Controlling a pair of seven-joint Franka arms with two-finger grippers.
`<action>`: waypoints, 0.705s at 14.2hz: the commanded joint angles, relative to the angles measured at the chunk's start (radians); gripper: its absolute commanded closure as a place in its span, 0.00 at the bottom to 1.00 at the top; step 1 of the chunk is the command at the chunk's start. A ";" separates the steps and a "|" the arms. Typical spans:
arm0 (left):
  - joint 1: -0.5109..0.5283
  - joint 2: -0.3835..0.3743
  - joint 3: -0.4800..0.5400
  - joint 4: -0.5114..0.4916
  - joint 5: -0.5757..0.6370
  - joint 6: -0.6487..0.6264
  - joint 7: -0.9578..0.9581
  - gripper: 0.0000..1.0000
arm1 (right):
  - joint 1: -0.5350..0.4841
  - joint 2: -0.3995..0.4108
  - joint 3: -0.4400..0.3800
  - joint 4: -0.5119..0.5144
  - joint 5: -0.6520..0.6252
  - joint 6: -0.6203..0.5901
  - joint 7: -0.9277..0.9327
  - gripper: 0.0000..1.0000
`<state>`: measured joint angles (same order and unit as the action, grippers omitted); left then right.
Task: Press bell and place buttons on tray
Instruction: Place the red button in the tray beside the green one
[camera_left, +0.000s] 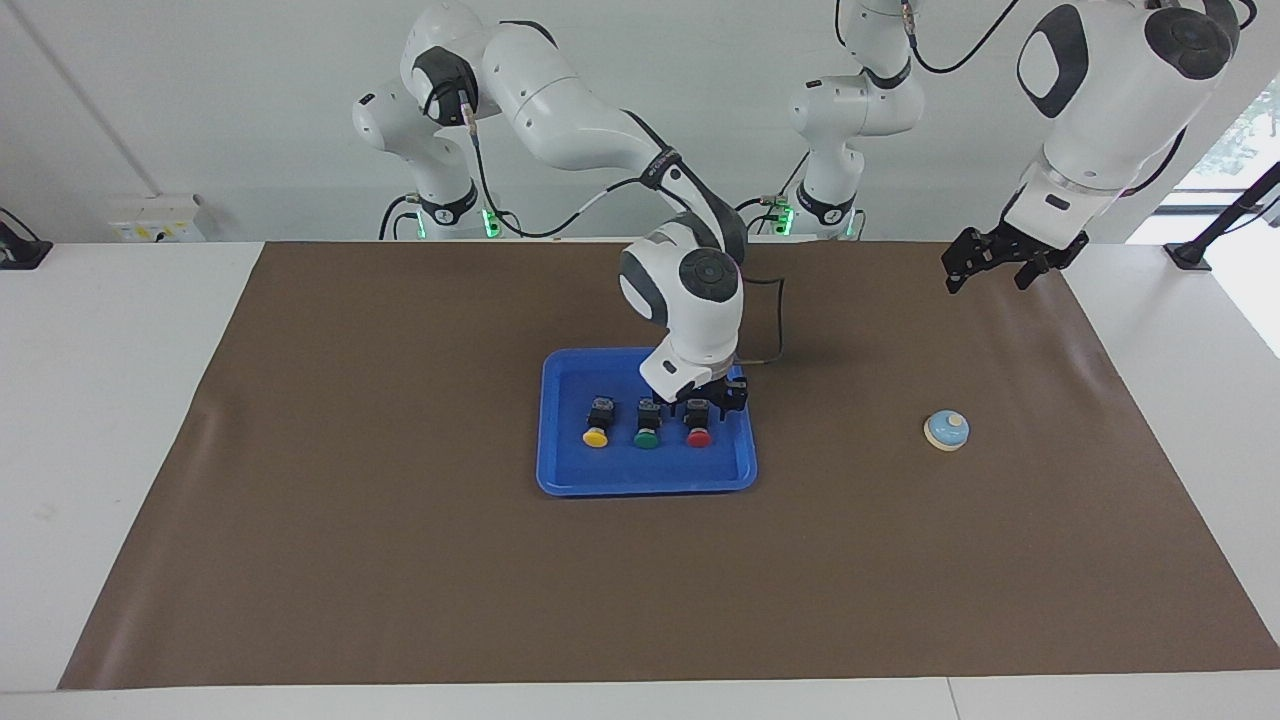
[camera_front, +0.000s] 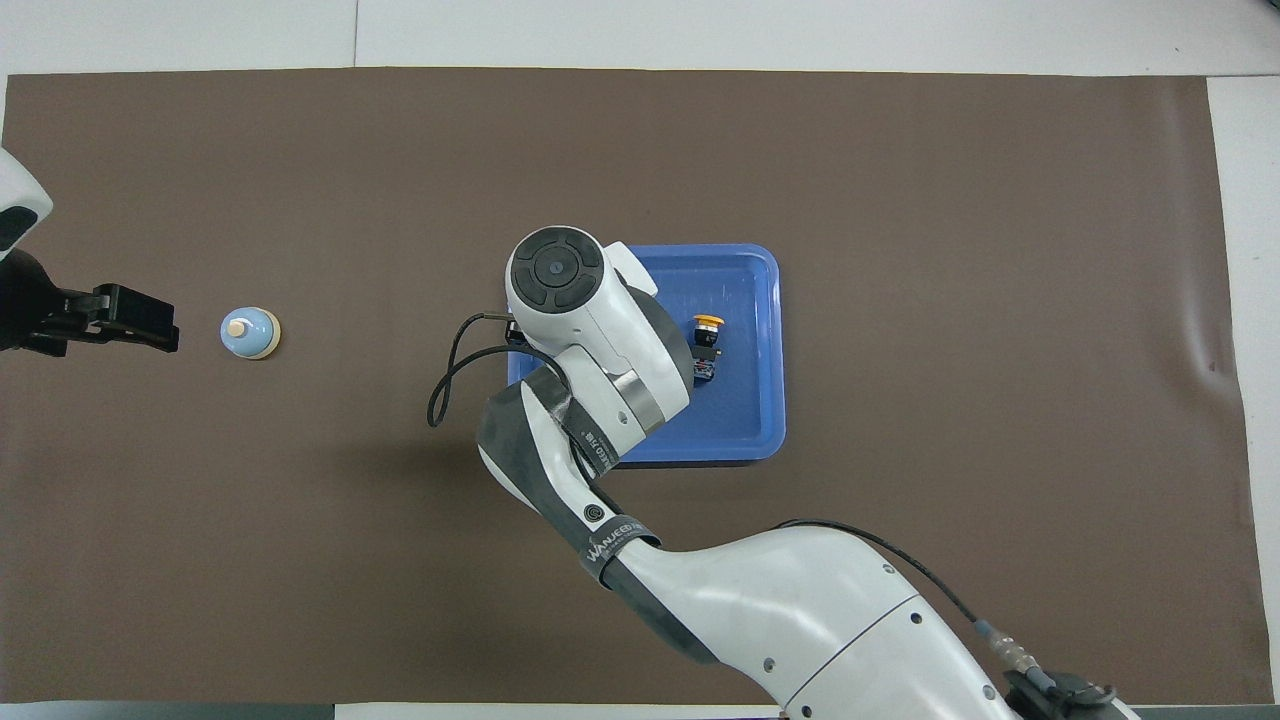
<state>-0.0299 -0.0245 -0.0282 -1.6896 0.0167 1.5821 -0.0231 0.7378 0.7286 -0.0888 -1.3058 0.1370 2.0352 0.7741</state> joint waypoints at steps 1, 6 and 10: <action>0.010 -0.003 -0.006 0.004 -0.004 -0.008 -0.001 0.00 | -0.009 -0.017 -0.005 0.005 0.006 -0.045 0.010 0.00; 0.010 -0.003 -0.006 0.002 -0.004 -0.008 -0.001 0.00 | -0.063 -0.145 -0.035 -0.010 -0.031 -0.141 -0.025 0.00; 0.010 -0.003 -0.006 0.004 -0.004 -0.008 -0.001 0.00 | -0.158 -0.318 -0.066 -0.116 -0.056 -0.207 -0.203 0.00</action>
<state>-0.0299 -0.0245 -0.0282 -1.6896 0.0167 1.5821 -0.0231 0.6365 0.5325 -0.1555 -1.3074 0.0924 1.8410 0.6725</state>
